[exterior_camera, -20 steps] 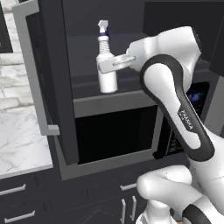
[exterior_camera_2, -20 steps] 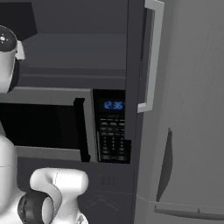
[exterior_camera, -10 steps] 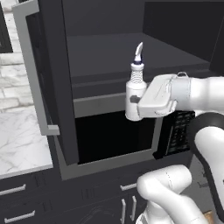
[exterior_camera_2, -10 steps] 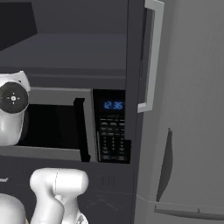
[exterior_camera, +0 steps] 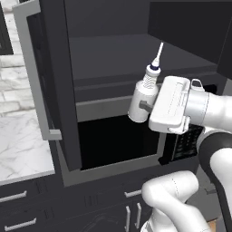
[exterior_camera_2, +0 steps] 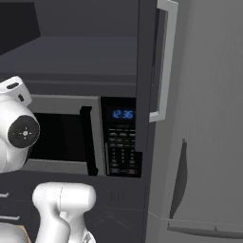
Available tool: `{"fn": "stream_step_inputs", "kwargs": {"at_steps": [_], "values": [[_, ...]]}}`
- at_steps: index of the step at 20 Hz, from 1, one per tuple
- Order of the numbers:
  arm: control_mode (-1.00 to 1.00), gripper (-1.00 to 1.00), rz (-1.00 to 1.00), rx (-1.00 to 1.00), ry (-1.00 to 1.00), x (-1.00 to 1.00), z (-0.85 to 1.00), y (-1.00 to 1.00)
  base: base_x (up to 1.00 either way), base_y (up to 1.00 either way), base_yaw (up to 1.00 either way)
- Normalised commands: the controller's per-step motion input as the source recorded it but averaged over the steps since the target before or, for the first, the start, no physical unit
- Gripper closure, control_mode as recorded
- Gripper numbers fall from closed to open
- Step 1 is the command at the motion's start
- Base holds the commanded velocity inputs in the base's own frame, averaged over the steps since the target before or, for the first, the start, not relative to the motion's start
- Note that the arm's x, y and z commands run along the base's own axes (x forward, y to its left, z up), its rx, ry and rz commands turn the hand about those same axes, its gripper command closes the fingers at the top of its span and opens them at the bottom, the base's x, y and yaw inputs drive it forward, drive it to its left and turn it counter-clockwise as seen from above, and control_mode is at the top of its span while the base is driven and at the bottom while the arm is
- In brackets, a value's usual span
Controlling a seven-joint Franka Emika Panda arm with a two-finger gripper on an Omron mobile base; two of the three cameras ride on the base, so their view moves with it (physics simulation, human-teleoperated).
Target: Move the cutting board and knife to the sink. Then move spray from the cabinet to the counter.
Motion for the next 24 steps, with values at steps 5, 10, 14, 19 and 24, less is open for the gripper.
{"fn": "stream_step_inputs", "kwargs": {"at_steps": [5,10,14,19,24], "values": [[-1.0,1.0,0.0,0.0,0.0,0.0,0.0,0.0,0.0,0.0,0.0],[-1.0,1.0,0.0,0.0,0.0,-0.22,-0.05,0.0,0.0,0.0,0.0],[-1.0,1.0,0.01,0.0,0.0,-0.83,-0.07,-0.04,0.0,0.0,0.0],[-1.0,1.0,0.05,0.0,0.0,-0.48,0.0,0.0,0.0,0.0,0.0],[-1.0,1.0,0.0,0.0,0.0,-0.34,-0.08,0.0,0.0,0.0,0.0]]}}
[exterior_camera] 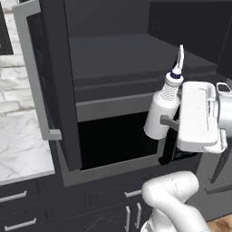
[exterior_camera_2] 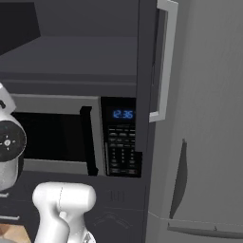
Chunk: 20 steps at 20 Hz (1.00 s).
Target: Move the cutting board and knife to the sink. Then move spray from the cabinet to the counter.
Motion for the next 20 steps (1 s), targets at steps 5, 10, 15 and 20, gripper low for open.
{"fn": "stream_step_inputs", "kwargs": {"at_steps": [5,10,15,20], "values": [[1.0,1.0,0.0,0.0,0.0,0.0,0.0,0.0,-0.9,0.0,0.01],[1.0,1.0,0.0,0.0,0.0,0.0,0.0,0.0,-0.81,0.0,0.0],[1.0,1.0,0.0,0.0,0.0,0.0,0.0,0.0,-0.46,0.34,0.0],[1.0,1.0,0.0,0.0,0.0,0.0,0.0,0.0,-0.24,0.68,0.0]]}}
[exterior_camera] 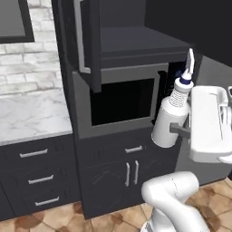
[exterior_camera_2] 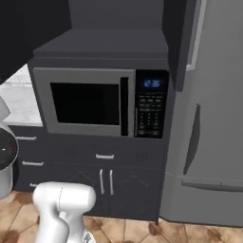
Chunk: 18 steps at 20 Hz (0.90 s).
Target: Move the cutting board and knife to the sink. Then move spray from the cabinet to the counter.
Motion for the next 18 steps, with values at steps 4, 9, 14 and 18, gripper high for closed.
{"fn": "stream_step_inputs", "kwargs": {"at_steps": [4,9,14,18], "values": [[1.0,1.0,0.0,0.0,0.0,0.0,0.0,0.0,-0.23,0.89,0.01],[1.0,1.0,0.0,0.0,0.0,0.0,0.0,0.0,-0.44,1.0,0.02],[1.0,1.0,0.0,0.0,0.0,0.0,0.0,0.0,-0.16,1.0,0.0],[1.0,1.0,0.0,0.0,0.0,0.0,0.0,0.0,0.01,1.0,0.0]]}}
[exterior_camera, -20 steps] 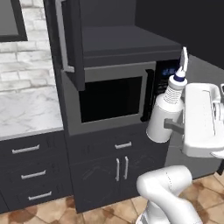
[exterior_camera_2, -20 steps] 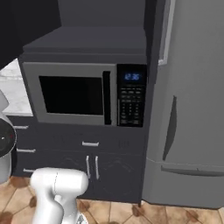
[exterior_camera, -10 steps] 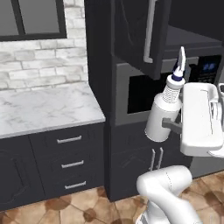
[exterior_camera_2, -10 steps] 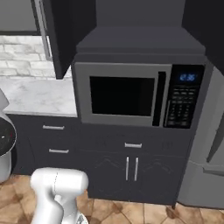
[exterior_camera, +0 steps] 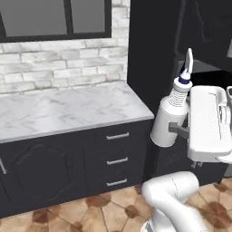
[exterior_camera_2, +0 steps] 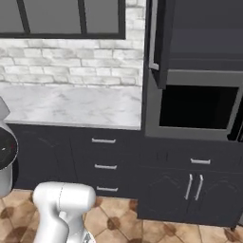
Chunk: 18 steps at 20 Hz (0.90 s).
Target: Move the cutting board and knife to the sink. Then move spray from the cabinet to the counter.
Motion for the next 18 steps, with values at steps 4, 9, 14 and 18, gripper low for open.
{"fn": "stream_step_inputs", "kwargs": {"at_steps": [4,9,14,18], "values": [[1.0,1.0,0.0,0.0,0.0,0.0,0.0,0.0,0.28,1.0,0.0],[1.0,1.0,0.0,0.0,0.0,0.0,0.0,0.0,0.6,0.94,0.0],[1.0,1.0,0.0,0.0,0.0,0.0,0.0,0.0,0.81,0.84,0.0],[1.0,1.0,0.0,0.0,0.0,0.0,0.0,0.0,0.96,0.57,0.0]]}}
